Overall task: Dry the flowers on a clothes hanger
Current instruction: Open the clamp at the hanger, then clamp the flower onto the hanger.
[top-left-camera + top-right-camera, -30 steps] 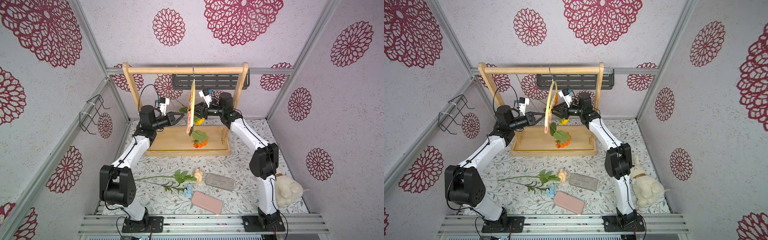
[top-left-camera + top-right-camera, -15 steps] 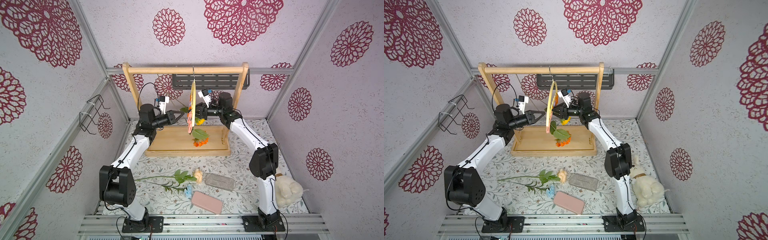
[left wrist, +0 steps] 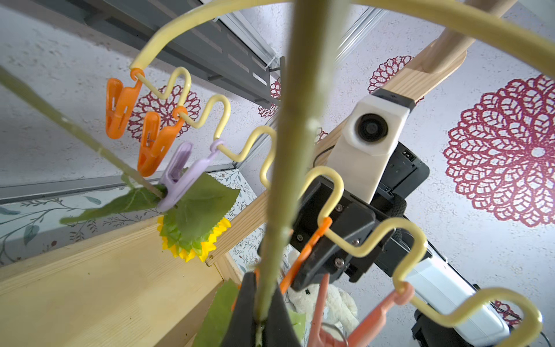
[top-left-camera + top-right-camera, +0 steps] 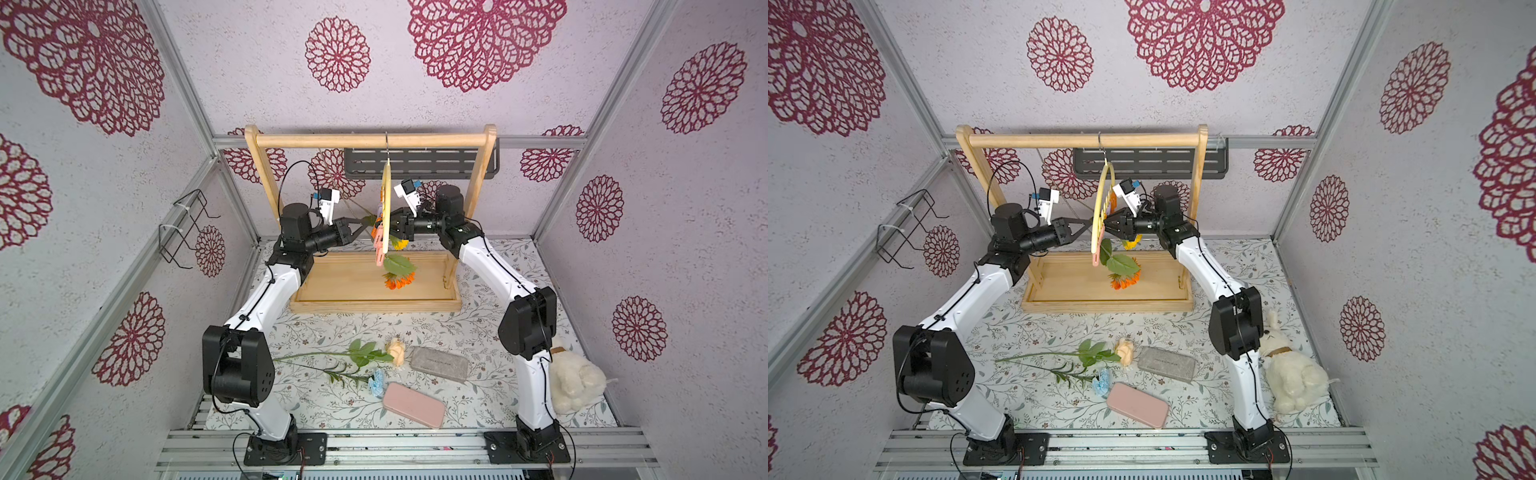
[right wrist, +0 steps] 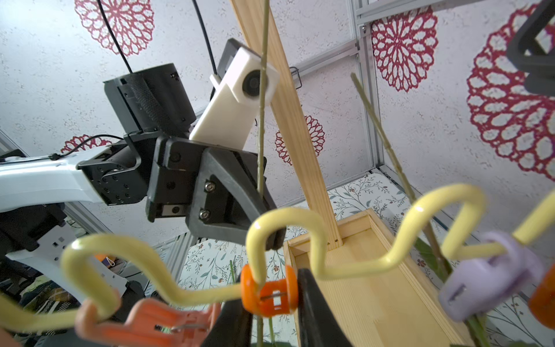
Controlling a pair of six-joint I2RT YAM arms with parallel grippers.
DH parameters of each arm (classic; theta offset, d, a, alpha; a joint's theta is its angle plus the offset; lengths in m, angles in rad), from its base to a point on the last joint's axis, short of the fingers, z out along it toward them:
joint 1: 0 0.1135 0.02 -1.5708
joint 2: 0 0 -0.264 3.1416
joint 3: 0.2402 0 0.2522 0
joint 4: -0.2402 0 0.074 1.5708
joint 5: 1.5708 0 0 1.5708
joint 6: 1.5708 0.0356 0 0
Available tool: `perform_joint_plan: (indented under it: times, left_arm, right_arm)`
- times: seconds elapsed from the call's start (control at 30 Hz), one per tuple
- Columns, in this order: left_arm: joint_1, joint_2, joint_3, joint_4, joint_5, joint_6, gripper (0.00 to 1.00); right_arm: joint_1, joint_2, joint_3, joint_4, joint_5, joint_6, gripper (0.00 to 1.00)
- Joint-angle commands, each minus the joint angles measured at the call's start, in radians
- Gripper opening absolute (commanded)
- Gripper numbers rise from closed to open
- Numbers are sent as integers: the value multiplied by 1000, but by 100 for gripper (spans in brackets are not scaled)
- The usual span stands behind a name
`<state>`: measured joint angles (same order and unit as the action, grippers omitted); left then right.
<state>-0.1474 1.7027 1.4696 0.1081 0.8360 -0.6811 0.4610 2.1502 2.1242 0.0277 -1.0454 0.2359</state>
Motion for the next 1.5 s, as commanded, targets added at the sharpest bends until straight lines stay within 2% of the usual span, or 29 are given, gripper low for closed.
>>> perform_joint_plan:
  times: [0.0, 0.17, 0.33, 0.7, 0.83, 1.17, 1.47]
  left_arm:
    - [-6, 26, 37, -6, -14, 36, 0]
    - [-20, 53, 67, -25, -12, 56, 0]
    - [-28, 45, 23, 26, -22, 48, 0]
    - [-52, 44, 1, 19, -55, 56, 0]
    - [-52, 51, 21, 17, -39, 50, 0]
    - [-52, 53, 65, -83, -7, 79, 0]
    - [-51, 59, 85, -131, 5, 82, 0]
  right_arm:
    - [-5, -63, 17, -76, 22, -47, 26]
    - [-10, -87, -11, -60, 29, -47, 22]
    - [-13, -97, -11, -66, 19, -55, 20]
    - [-15, -96, -17, -82, 1, -71, 17]
    - [-15, -101, -18, -133, 28, -123, 17]
    - [-15, -110, -14, -232, 90, -214, 16]
    - [-2, -107, -12, -263, 105, -237, 16]
